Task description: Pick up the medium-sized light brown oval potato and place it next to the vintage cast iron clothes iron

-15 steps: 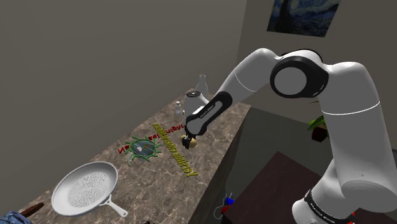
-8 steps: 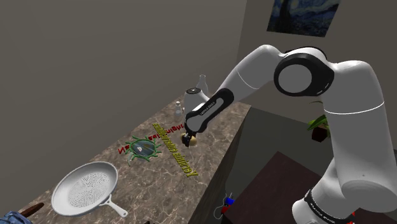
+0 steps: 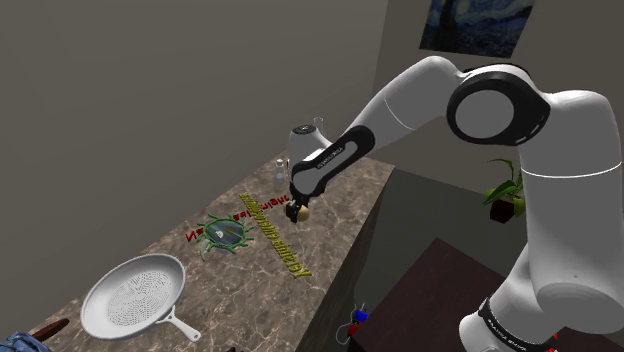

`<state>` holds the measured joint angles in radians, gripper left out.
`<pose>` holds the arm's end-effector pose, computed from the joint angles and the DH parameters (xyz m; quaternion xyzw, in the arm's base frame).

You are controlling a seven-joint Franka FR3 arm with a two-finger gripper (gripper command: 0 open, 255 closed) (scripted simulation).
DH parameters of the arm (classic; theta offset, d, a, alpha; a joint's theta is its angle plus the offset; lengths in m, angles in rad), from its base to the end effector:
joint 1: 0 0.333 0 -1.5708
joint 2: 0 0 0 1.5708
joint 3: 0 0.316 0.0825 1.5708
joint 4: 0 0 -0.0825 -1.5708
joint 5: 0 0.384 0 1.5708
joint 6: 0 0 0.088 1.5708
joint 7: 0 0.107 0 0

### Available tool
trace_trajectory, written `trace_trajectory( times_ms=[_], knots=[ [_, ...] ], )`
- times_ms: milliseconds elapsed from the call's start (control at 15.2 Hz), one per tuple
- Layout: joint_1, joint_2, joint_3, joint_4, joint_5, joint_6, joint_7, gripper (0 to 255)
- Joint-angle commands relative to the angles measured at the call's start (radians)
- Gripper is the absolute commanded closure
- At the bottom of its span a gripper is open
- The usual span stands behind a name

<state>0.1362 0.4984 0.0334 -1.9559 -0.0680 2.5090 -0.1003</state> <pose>0.6157 0.1052 0.2248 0.9868 0.1588 0.0281 0.0120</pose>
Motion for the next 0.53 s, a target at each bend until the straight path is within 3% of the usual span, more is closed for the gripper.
trace_trajectory(
  times_ms=[0, 462],
  knots=[
    [-0.002, -0.020, 0.001, 0.000, 0.002, -0.020, -0.003, 255],
    [-0.005, -0.086, 0.005, 0.006, 0.008, -0.092, -0.009, 255]
  ],
)
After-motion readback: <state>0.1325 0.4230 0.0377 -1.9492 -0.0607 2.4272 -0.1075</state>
